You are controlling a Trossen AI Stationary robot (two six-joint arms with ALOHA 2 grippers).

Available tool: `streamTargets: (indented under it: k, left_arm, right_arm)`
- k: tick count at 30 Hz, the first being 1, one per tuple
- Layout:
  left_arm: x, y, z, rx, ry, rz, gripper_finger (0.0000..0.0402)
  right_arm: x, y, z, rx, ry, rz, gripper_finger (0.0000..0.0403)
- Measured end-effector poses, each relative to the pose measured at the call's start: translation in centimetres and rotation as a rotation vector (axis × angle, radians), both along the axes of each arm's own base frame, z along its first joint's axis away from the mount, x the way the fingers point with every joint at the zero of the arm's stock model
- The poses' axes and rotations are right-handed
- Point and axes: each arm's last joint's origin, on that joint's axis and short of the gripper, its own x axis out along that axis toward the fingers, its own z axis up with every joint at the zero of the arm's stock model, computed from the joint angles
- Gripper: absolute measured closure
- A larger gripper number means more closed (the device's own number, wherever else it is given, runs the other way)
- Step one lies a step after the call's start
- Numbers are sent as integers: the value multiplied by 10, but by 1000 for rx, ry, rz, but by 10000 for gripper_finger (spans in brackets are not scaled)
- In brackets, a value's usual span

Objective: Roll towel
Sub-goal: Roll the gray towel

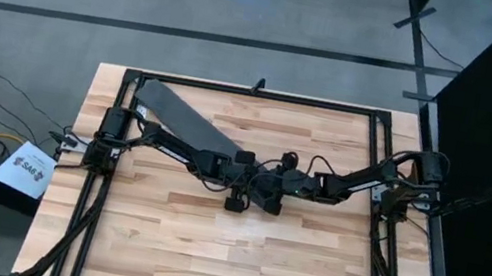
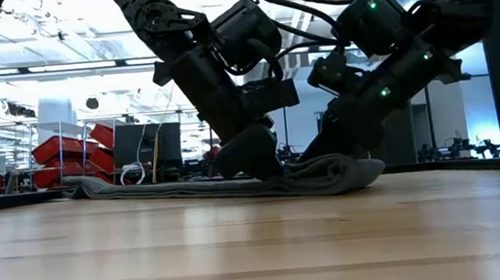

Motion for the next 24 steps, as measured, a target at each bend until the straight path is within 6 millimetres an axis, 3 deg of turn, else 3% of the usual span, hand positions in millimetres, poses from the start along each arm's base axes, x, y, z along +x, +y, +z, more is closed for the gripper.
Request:
streamTargets:
  k: [8,16,24]
  left_arm:
    - [1,0,0,1,-18,-4,396]
    - [1,0,0,-11,-17,15,396]
    - [1,6,0,-28,-13,37,396]
  right_arm:
    - [2,0,-5,51,3,-39,233]
    - [18,1,-6,31,-14,-104,233]
    - [14,11,-13,53,56,-91,233]
